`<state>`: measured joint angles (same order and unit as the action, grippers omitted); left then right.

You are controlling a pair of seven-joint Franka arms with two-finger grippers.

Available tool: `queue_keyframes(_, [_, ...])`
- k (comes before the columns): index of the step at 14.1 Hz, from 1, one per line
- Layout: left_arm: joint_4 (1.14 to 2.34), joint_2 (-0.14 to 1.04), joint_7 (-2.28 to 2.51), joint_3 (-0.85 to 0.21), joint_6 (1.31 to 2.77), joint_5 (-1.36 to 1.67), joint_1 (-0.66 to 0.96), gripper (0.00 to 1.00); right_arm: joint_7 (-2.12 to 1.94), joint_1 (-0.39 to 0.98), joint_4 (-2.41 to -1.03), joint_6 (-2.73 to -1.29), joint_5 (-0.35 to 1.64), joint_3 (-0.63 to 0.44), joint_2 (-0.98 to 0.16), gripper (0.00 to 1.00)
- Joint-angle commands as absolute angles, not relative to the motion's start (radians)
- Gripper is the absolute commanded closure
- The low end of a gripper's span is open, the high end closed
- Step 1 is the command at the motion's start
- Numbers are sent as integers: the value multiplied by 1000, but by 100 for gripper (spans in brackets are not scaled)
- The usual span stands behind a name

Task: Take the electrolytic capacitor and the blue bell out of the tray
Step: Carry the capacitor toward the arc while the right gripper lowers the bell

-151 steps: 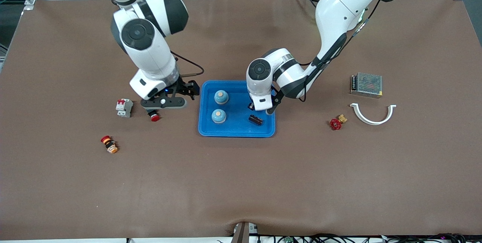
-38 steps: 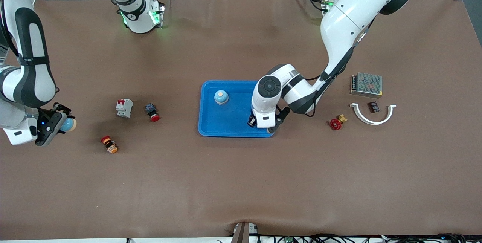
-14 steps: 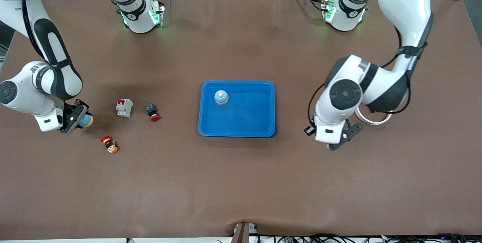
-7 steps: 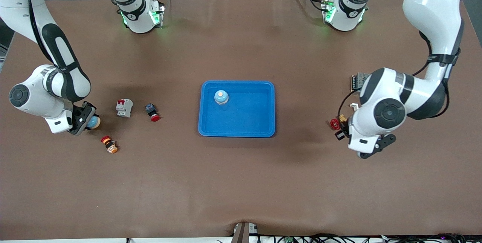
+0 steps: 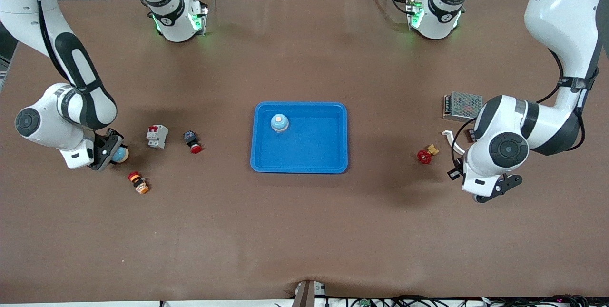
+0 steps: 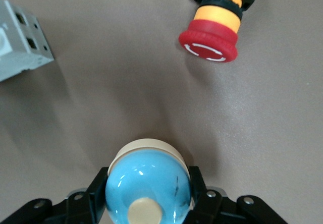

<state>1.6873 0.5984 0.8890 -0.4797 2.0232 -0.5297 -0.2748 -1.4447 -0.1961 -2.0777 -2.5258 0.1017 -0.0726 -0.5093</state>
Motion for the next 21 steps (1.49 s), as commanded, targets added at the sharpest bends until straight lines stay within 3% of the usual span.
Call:
queue_keyframes(1, [1752, 591, 879, -488, 2089, -590, -311, 100, -1463, -207, -2079, -2533, 138, -60, -512, 0])
queue_keyframes(5, [1775, 621, 850, -486, 2140, -641, -353, 100, -1445, -199, -2056, -2493, 143, -58, -499, 0])
queue_keyframes(9, [1782, 647, 819, -485, 2145, -643, -377, 100, -1310, -180, -1922, -2219, 143, -54, -473, 0])
queue_keyframes(17, [1781, 695, 813, -480, 2169, -676, -400, 100, -710, 40, -1861, -1926, 132, -55, -261, 0])
queue_keyframes(18, [1781, 696, 813, -480, 2169, -676, -400, 90, -607, 78, -1836, -1877, 132, -54, -246, 0])
queue_keyframes(19, [1779, 696, 813, -480, 2169, -676, -400, 71, -506, 107, -1800, -1824, 132, -54, -242, 0])
queue_keyframes(20, [1776, 696, 813, -479, 2169, -676, -400, 45, -423, 135, -1760, -1775, 133, -54, -245, 0])
queue_keyframes(21, [1775, 696, 813, -480, 2169, -676, -400, 8, -341, 170, -1738, -1755, 135, -54, -244, 0])
